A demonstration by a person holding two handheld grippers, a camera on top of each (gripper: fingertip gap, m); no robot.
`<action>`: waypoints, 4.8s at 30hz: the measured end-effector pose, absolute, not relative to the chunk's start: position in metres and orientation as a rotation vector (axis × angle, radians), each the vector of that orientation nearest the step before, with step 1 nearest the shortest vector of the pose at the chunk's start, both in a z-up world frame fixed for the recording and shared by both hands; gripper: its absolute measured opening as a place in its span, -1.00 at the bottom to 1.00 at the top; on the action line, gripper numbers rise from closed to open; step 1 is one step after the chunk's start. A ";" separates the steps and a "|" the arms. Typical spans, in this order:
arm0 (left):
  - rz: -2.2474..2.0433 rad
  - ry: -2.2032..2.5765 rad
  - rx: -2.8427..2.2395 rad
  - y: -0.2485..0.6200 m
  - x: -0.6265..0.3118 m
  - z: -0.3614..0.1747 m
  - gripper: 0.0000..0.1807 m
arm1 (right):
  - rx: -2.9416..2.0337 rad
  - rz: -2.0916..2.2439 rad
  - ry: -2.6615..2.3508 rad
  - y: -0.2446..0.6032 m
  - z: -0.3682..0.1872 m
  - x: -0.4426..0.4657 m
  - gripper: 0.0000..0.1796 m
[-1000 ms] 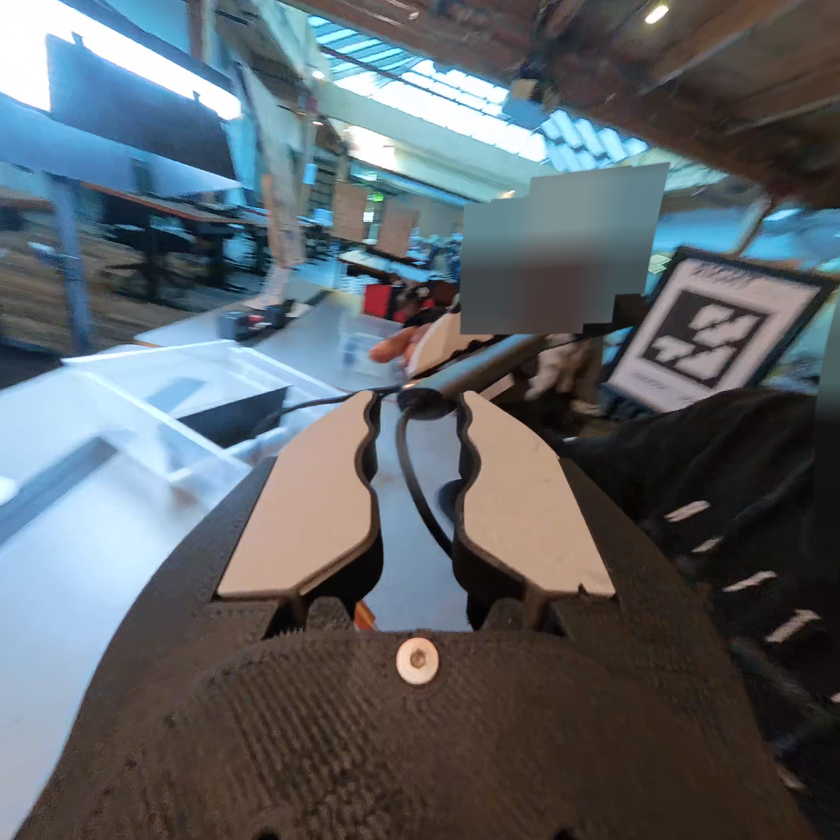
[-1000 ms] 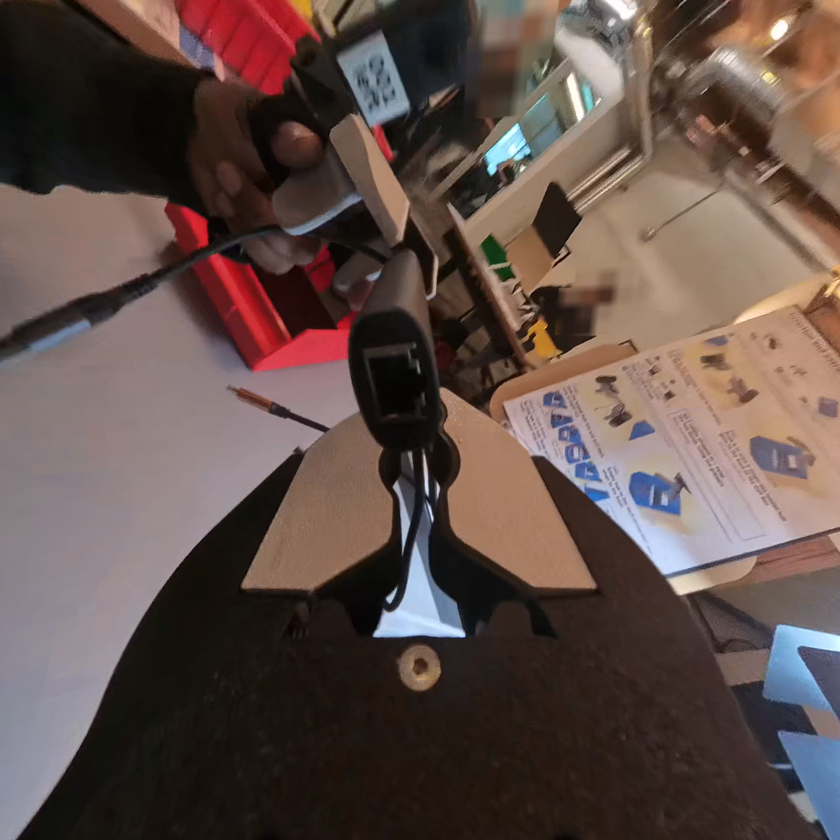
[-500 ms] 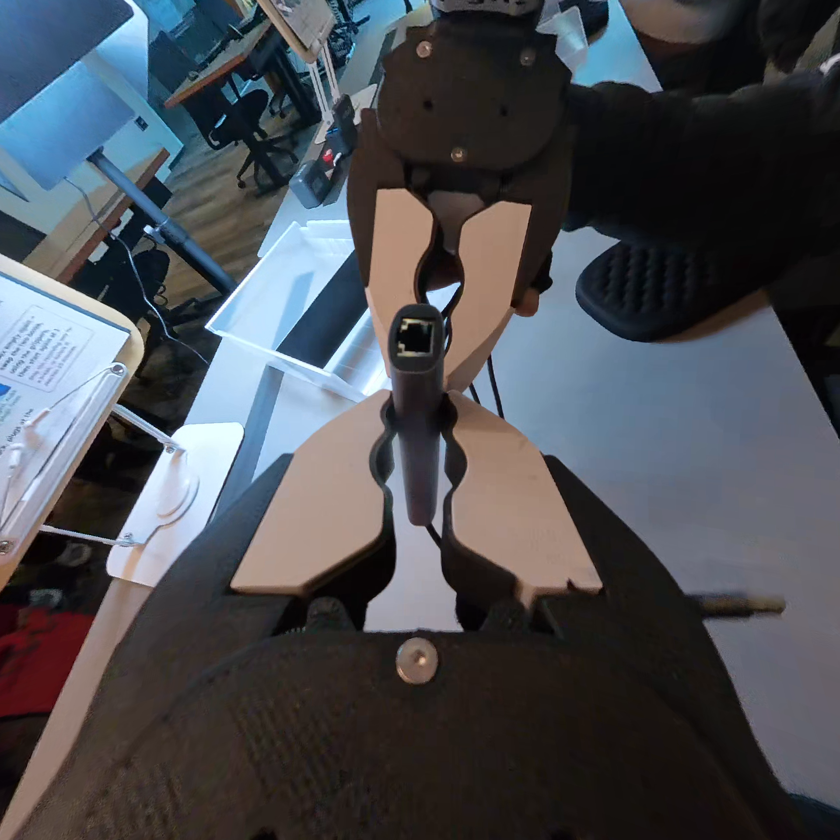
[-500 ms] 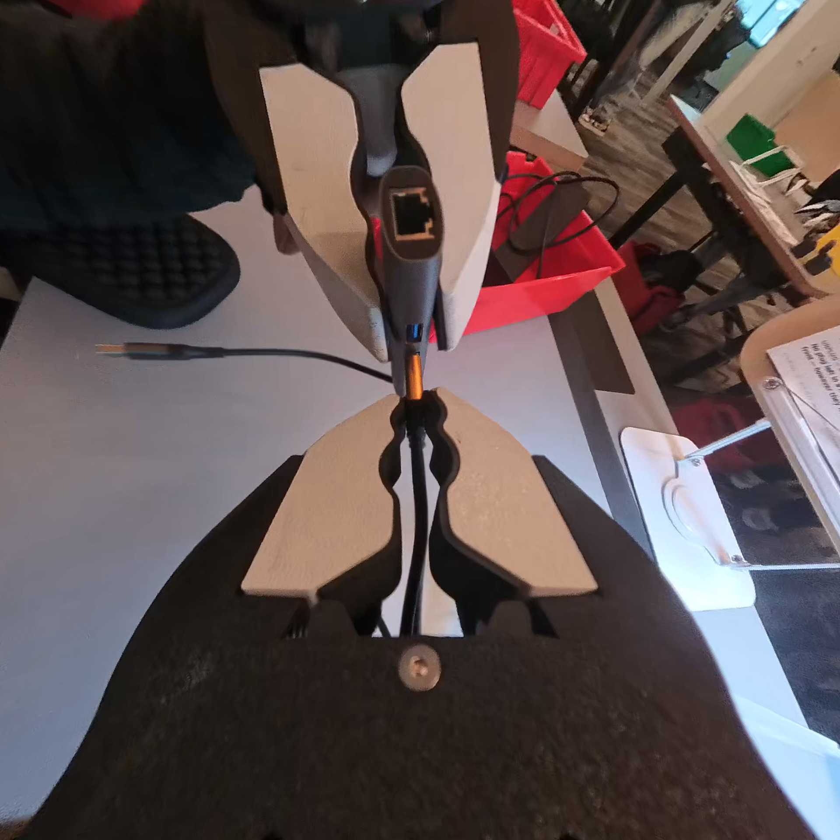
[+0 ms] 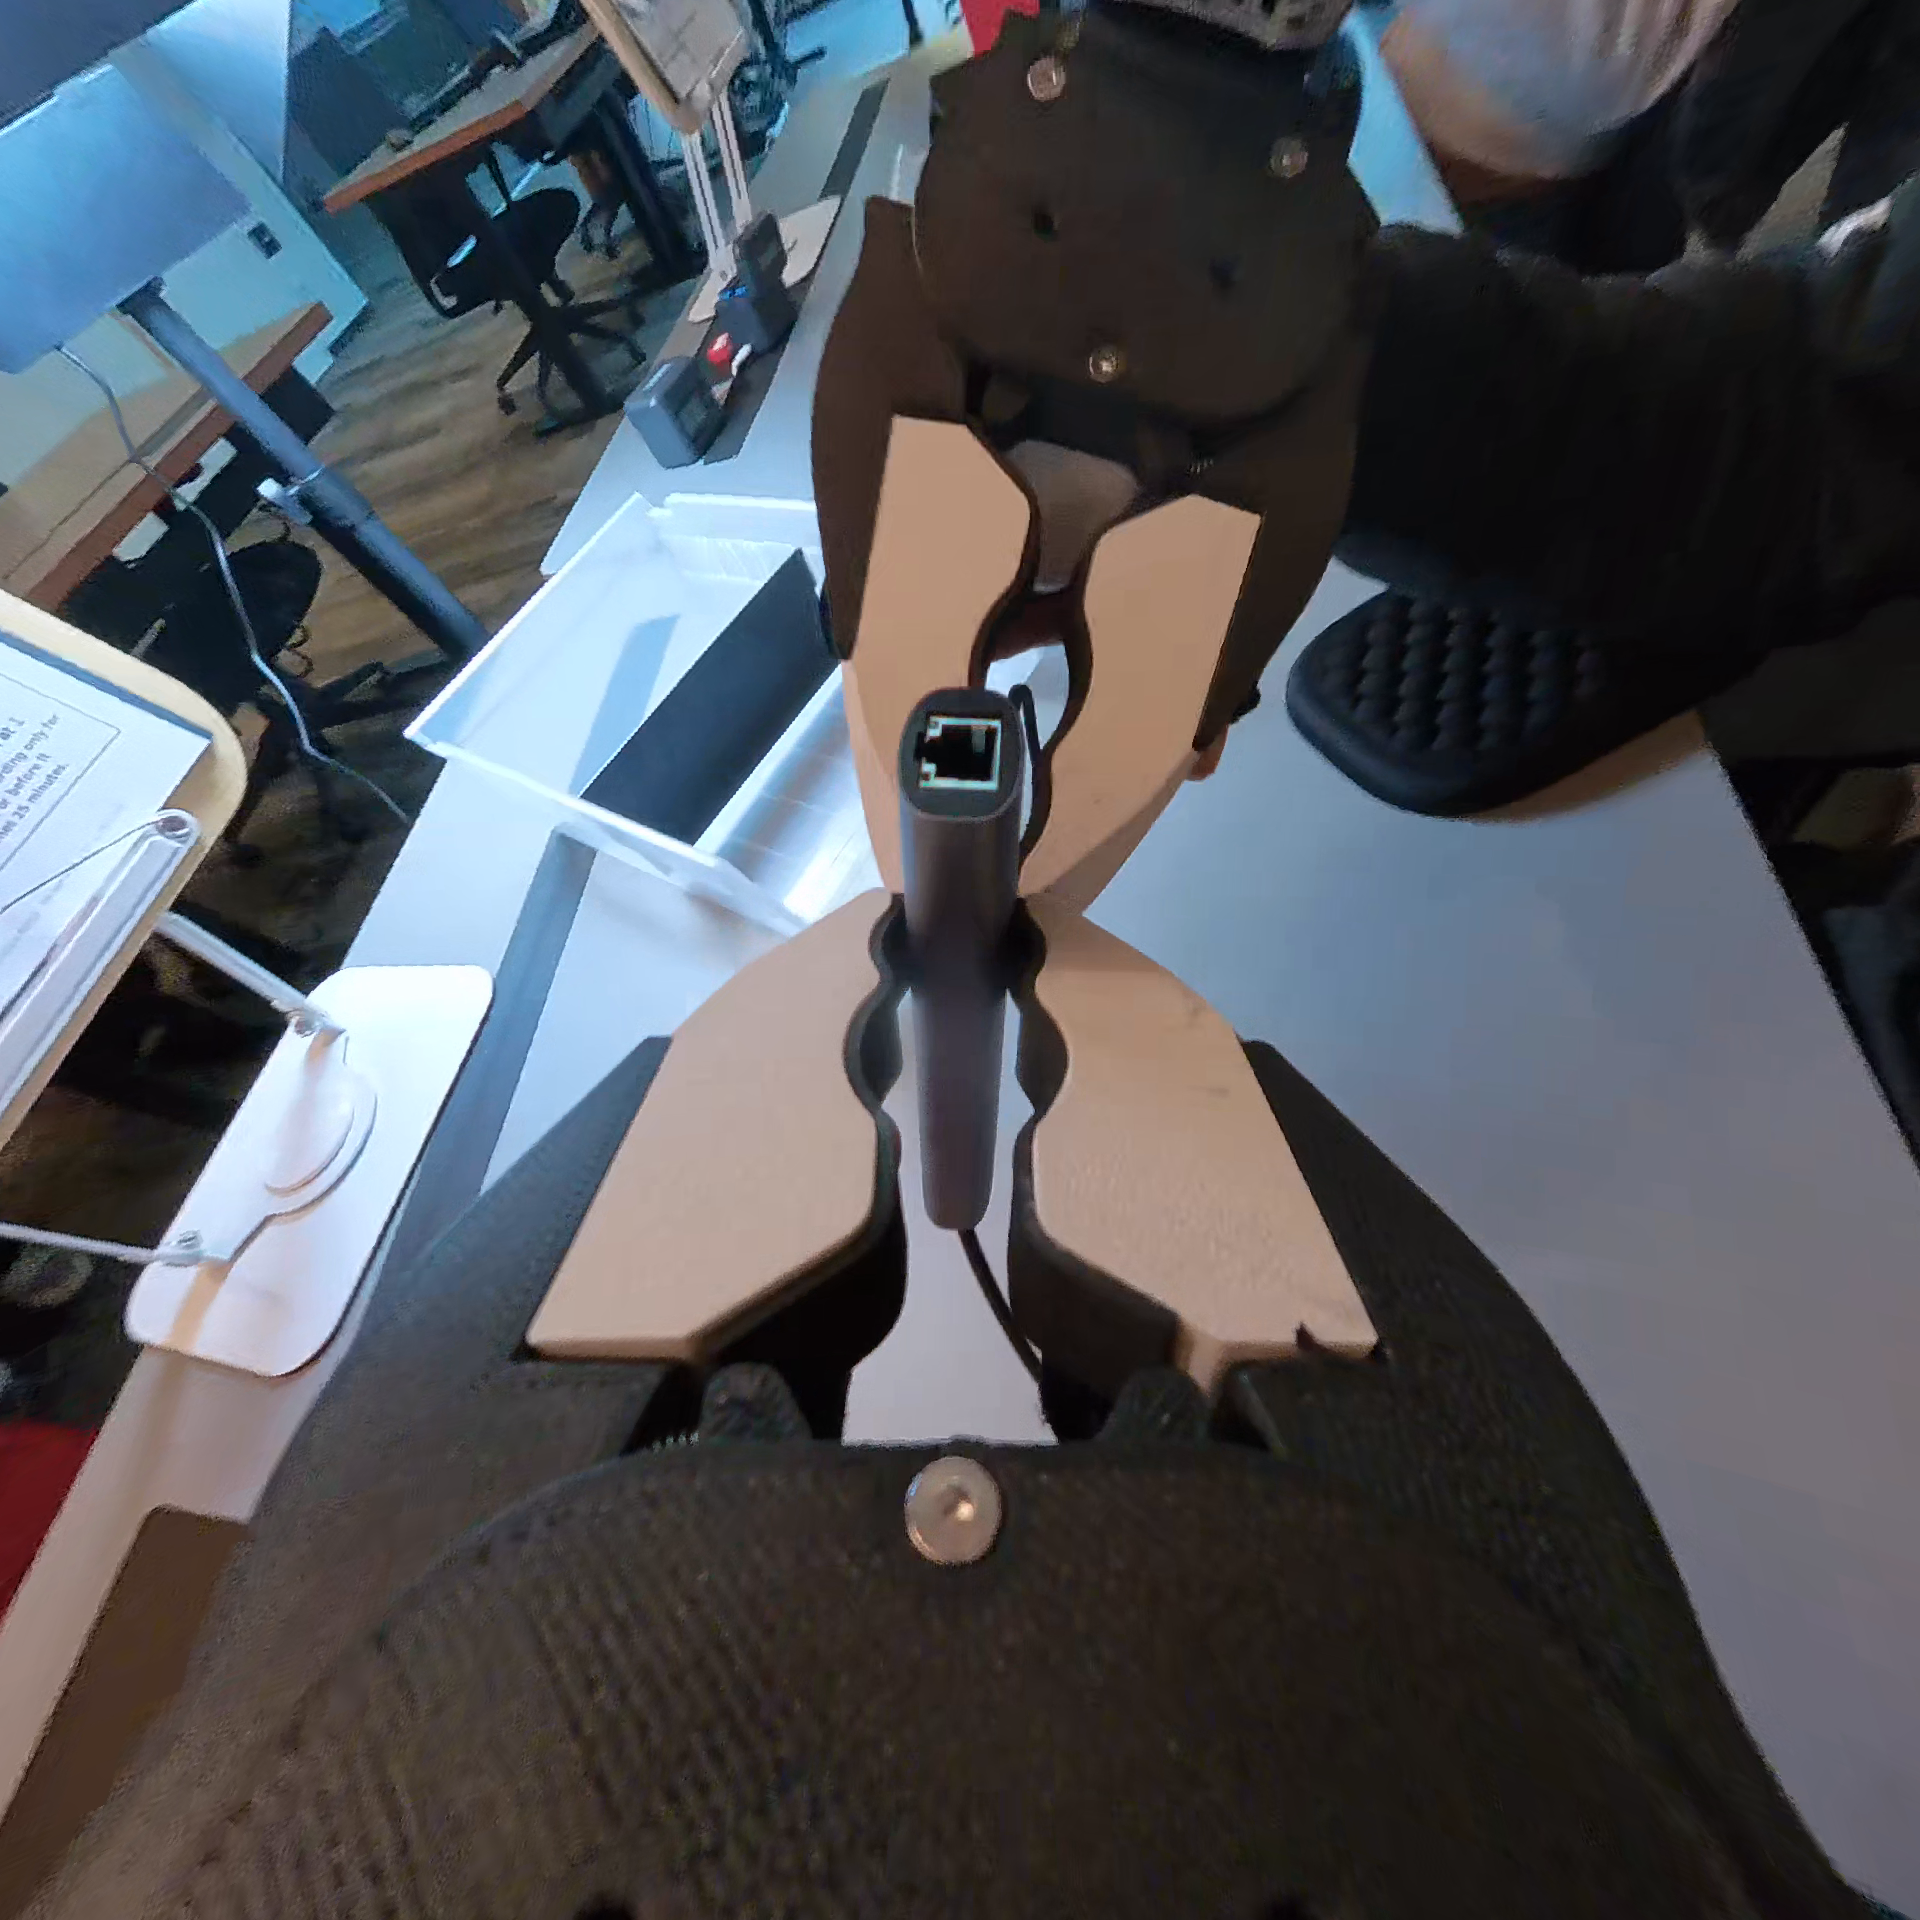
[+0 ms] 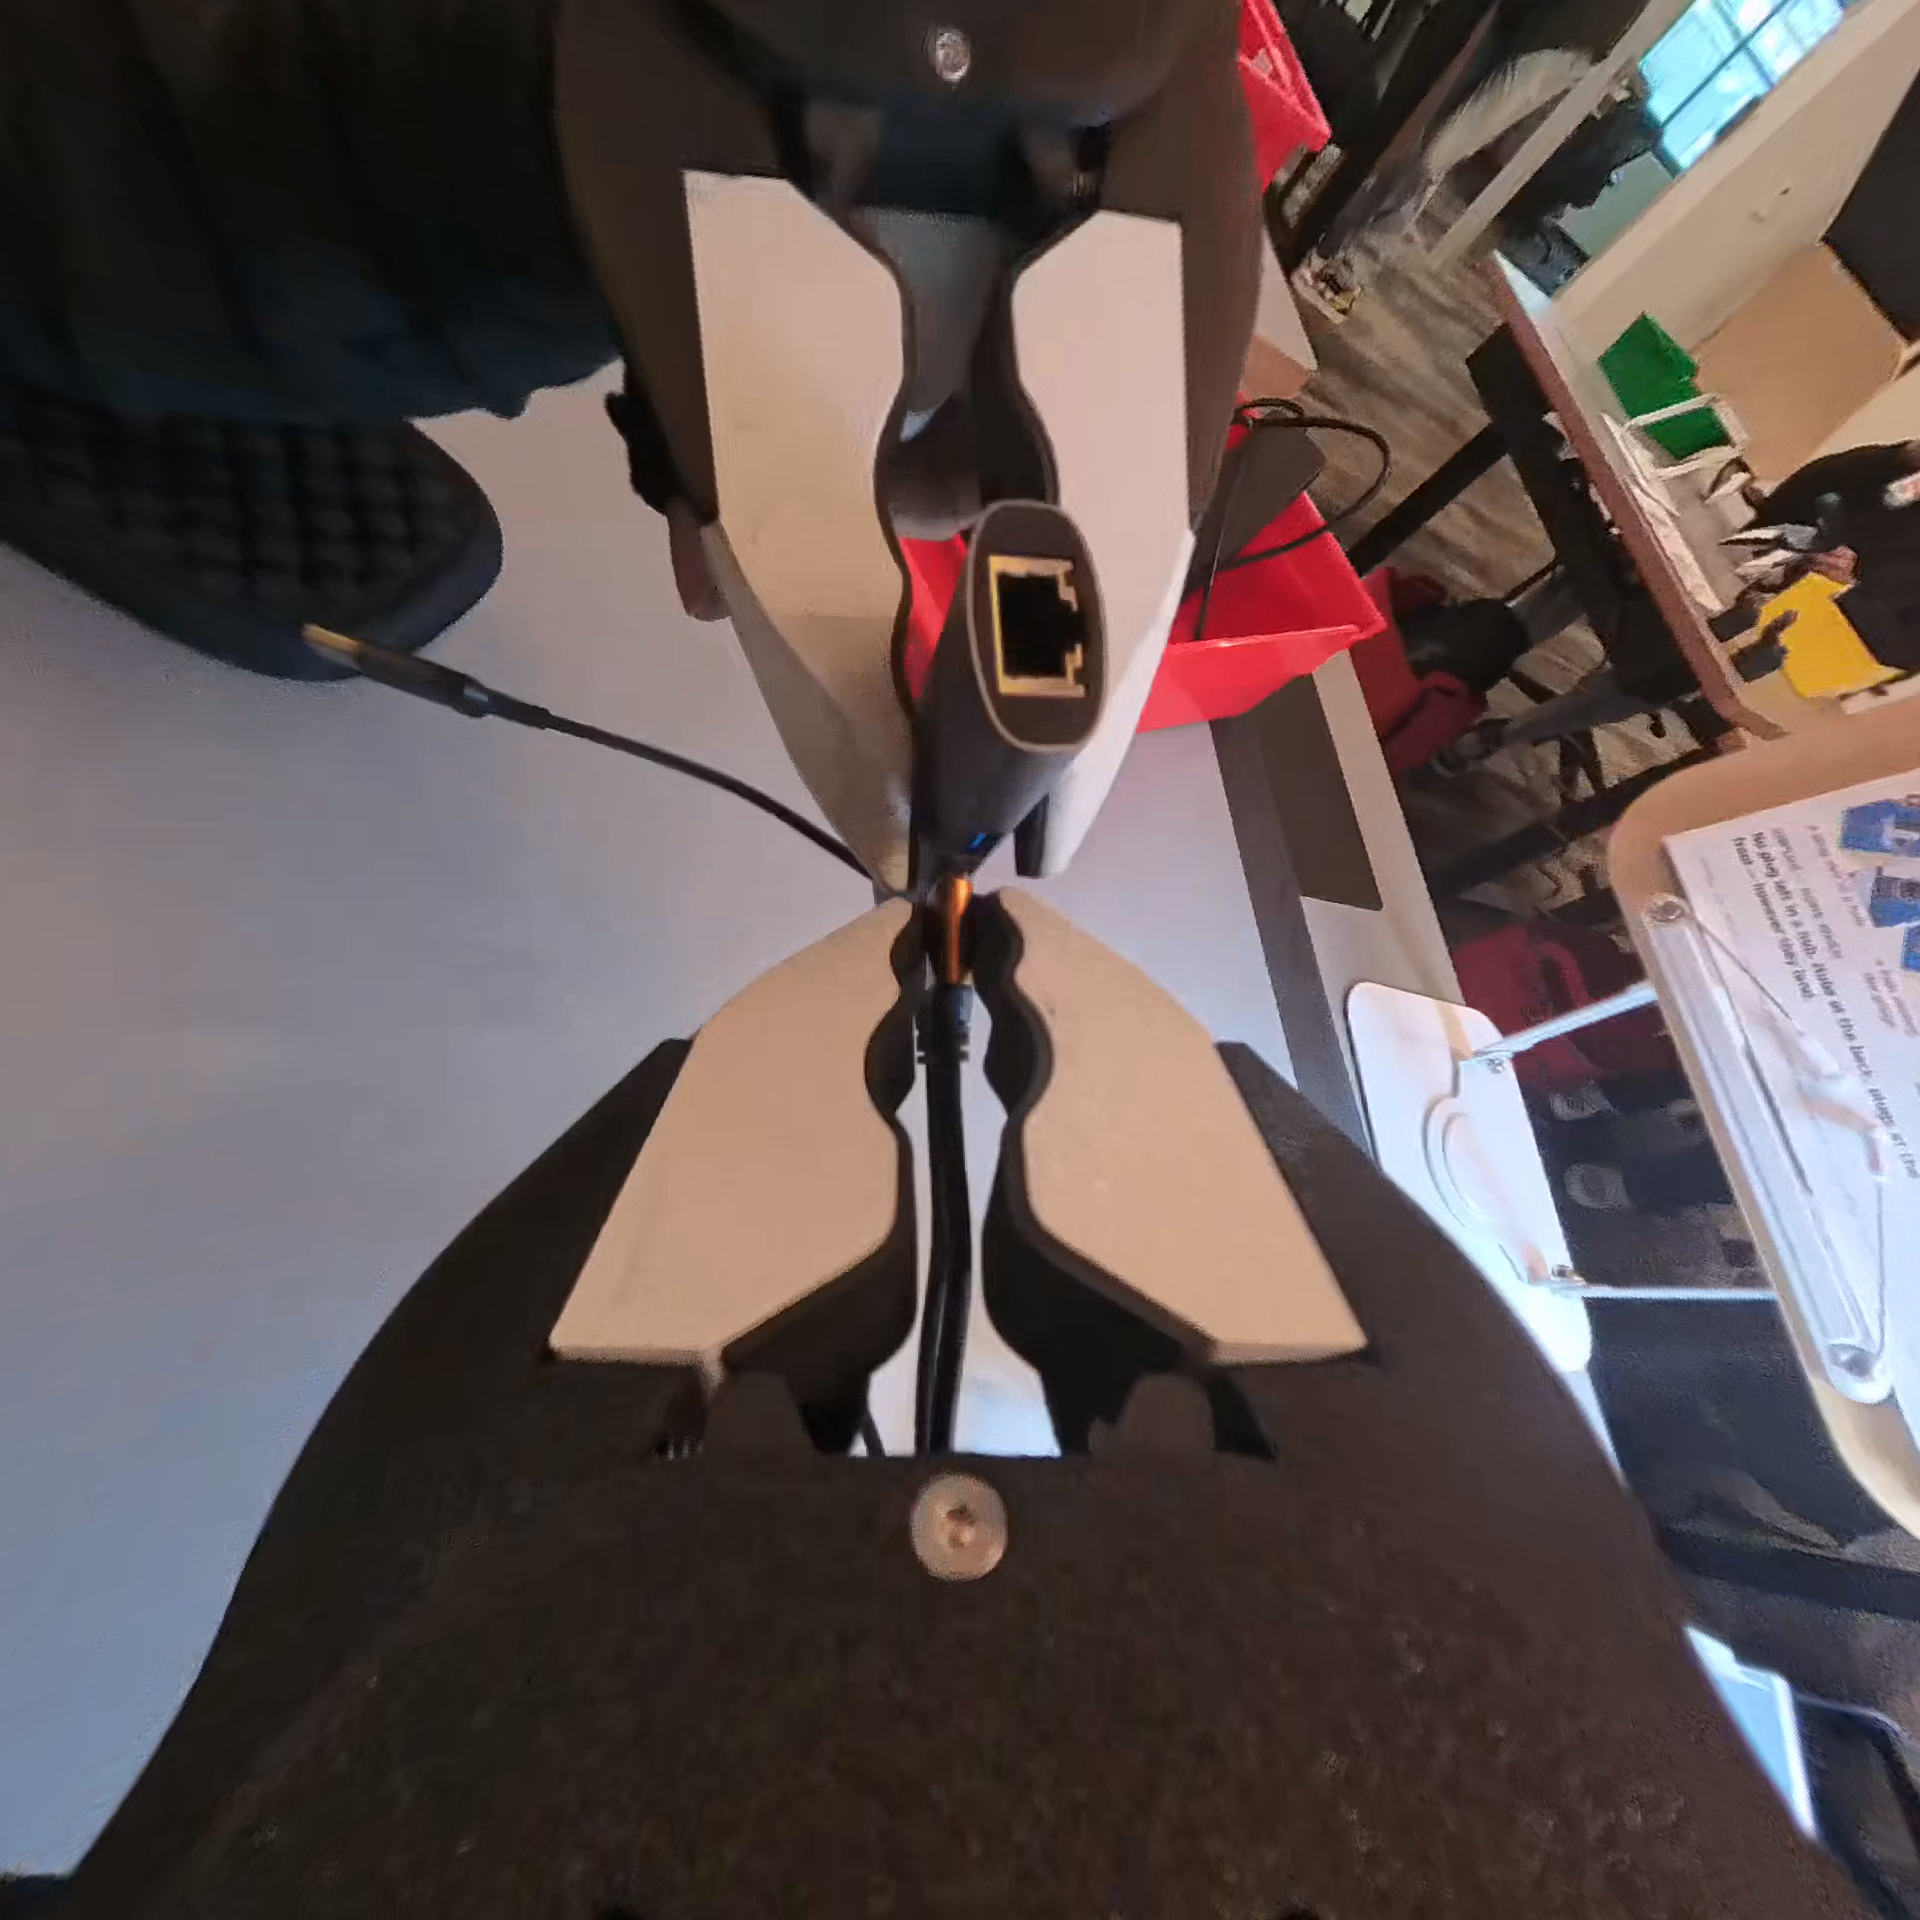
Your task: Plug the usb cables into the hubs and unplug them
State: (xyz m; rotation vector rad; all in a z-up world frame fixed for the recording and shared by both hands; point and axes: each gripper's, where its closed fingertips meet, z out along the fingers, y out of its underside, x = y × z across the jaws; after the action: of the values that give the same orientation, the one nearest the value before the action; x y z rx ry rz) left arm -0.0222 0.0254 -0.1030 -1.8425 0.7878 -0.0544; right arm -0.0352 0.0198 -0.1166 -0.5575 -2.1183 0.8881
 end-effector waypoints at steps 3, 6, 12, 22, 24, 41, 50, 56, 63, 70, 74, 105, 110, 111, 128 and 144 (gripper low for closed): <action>-0.050 0.818 -1.824 0.019 -0.019 -0.101 -0.75 | -0.531 0.954 -2.120 0.016 -0.113 -0.033 -0.92; -0.083 0.819 -1.802 0.016 -0.017 -0.097 -0.60 | -0.516 1.021 -2.083 0.016 -0.105 -0.032 -0.92; 0.051 0.871 -1.800 0.019 -0.021 -0.100 -0.78 | -0.487 1.027 -2.047 0.012 -0.096 -0.030 -0.92; 0.082 0.890 -1.825 0.016 -0.027 -0.100 -0.80 | -0.459 1.101 -2.054 0.011 -0.098 -0.033 -0.92; 0.070 0.878 -1.826 0.016 -0.026 -0.097 -0.80 | -0.455 1.112 -2.055 0.013 -0.096 -0.031 -0.92; 0.073 0.448 -1.733 -0.005 -0.119 -0.052 -0.81 | -0.757 0.938 -1.248 0.208 -0.004 -0.001 -0.92; 0.044 0.490 -1.762 0.003 -0.106 -0.063 -0.81 | -1.155 0.511 -1.447 0.288 -0.124 -0.038 -0.71; -0.006 0.539 -1.798 0.010 -0.096 -0.078 -0.81 | -1.006 0.762 -1.542 0.217 -0.086 -0.043 -0.56; -0.052 0.672 -1.820 0.019 -0.065 -0.098 -0.81 | -0.685 0.903 -1.964 0.080 -0.103 -0.046 -0.57; -0.068 0.771 -1.857 0.025 -0.043 -0.116 -0.81 | -0.578 0.858 -2.102 0.020 -0.142 -0.063 -0.71; -0.054 0.786 -1.871 0.025 -0.043 -0.121 -0.81 | -0.555 0.826 -2.105 0.020 -0.147 -0.065 -0.85; 0.169 0.668 -1.577 -0.050 -0.104 -0.023 -0.81 | -0.780 0.878 -1.920 0.127 -0.108 -0.040 -0.92; 0.145 0.529 -1.478 -0.060 -0.122 0.001 -0.81 | -0.718 0.885 -1.409 0.184 -0.019 -0.014 -0.92; 0.138 0.512 -1.492 -0.055 -0.125 -0.002 -0.81 | -0.723 0.863 -1.347 0.196 -0.012 -0.008 -0.92; 0.002 0.584 -1.655 -0.004 -0.094 -0.055 -0.80 | -1.015 0.747 -1.525 0.219 -0.084 -0.045 -0.37; -0.193 0.738 -1.698 0.018 -0.039 -0.092 -0.69 | -0.478 0.889 -2.015 0.031 -0.098 -0.039 -0.82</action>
State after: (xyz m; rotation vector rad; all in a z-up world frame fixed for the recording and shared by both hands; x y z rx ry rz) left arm -0.0389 0.0177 -0.0919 -1.6980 0.7382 -0.1935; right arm -0.0394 0.0312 -0.0979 -0.4784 -2.0152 0.8894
